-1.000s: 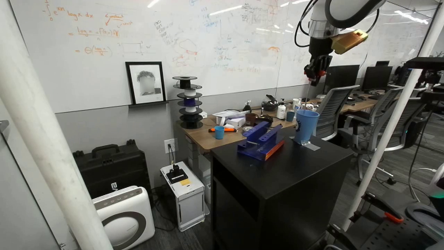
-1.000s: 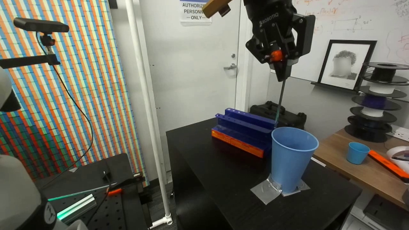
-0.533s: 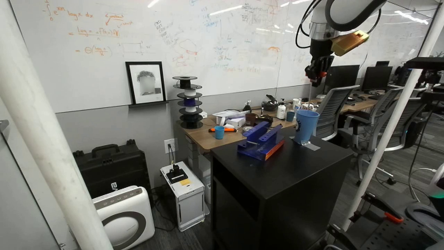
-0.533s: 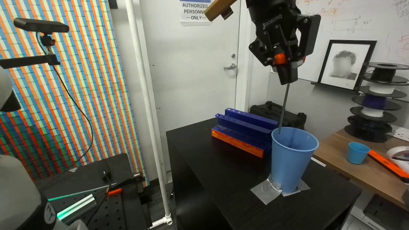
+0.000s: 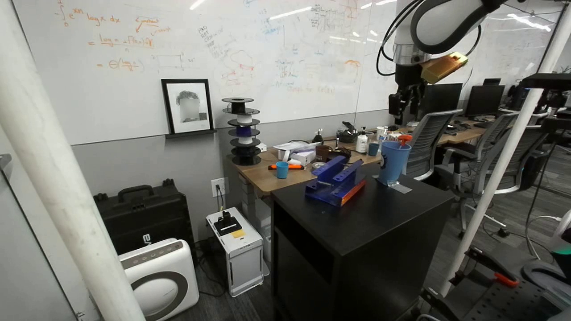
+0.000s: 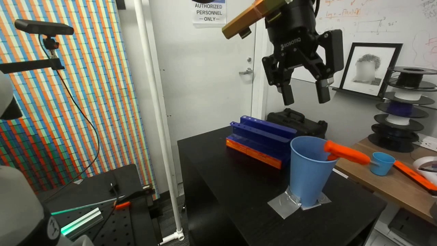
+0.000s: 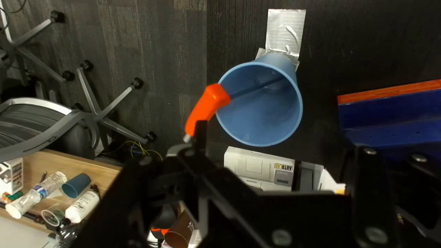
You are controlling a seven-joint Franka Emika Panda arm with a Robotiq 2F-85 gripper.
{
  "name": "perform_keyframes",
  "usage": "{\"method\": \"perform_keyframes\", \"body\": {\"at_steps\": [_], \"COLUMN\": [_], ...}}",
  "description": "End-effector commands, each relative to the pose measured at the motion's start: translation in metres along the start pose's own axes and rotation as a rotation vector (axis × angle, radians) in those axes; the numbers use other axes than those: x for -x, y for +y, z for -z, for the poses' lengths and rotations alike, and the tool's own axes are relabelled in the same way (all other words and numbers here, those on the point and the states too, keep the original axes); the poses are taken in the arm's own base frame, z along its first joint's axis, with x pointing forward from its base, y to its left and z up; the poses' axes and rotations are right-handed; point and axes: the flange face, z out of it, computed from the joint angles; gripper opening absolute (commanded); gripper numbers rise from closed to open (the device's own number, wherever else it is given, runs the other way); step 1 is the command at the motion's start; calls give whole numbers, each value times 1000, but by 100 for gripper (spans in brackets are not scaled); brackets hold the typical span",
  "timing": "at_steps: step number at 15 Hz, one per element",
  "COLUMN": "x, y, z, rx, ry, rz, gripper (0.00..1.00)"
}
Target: Pick the tool with the orange handle and put it in the cup
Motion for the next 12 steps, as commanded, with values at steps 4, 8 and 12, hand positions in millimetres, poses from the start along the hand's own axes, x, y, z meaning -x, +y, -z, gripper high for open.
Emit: {"method": "perform_keyframes", "body": {"at_steps": [4,8,12], "x": [-3,-7,-7], "y": [1,-18,-23], "z": [39,75,67], "rx": [-117,-304,-280], "ry": [55,130,121], "rz": [72,161,146], "gripper": [100,99,100]}}
